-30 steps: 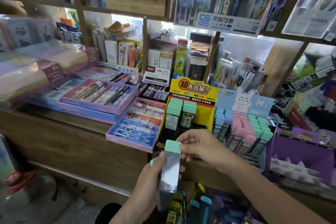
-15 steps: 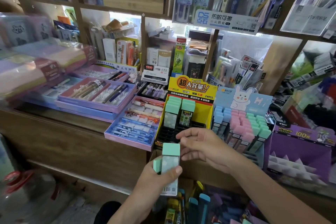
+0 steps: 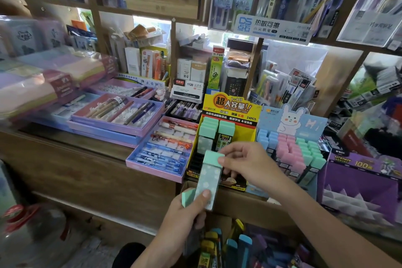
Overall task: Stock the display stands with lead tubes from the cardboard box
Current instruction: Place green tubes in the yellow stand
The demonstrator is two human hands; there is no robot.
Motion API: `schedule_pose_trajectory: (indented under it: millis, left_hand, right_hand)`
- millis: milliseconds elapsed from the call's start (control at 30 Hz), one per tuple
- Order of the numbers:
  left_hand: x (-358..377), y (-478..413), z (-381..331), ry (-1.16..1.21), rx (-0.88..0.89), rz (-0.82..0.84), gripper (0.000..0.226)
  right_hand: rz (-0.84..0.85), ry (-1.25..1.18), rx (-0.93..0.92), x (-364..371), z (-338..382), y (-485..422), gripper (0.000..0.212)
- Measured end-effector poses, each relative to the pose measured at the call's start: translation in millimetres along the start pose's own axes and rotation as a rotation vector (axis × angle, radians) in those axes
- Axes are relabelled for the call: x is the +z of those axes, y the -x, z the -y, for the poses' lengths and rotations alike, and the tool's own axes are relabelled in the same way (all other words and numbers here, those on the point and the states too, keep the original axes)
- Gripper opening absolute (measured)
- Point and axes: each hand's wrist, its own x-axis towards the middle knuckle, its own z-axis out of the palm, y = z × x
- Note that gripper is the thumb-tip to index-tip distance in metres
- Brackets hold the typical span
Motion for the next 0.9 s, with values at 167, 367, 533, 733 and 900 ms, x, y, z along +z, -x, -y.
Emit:
schedule_pose_trajectory:
  millis: [167,367,533,733,900]
  left_hand:
    - [-1.3,1.7,-5.5,0.137,-0.006,0.011,0.046]
    - [4.3,7.5,-18.3,0.338,-0.102,0.019,0.047]
    - [4.4,7.4,-19.9,0.425,-0.129,-0.004,0.032]
    - [2.9,4.2,-19.6,0.455,-0.170,-0.006,0.032]
    - [3.9,3.0,-20.1,0.459,-0.184,-0.021,0.034]
  right_hand:
    - [-0.216,0.020,-0.157,-5.7,12.5,-22.3,0.014]
    - [-0.307,0.122,-0.229,1.1,15.3,-47.1,0.011]
    - [-0.325,0.251,-0.304,8.6,14.8,-59.7,0.010]
    - [-0.283,0.334,-0.336,11.2,10.6,-63.7,0.010]
    - [-0.244,0.350,-0.358,10.4,8.9,-61.9,0.015]
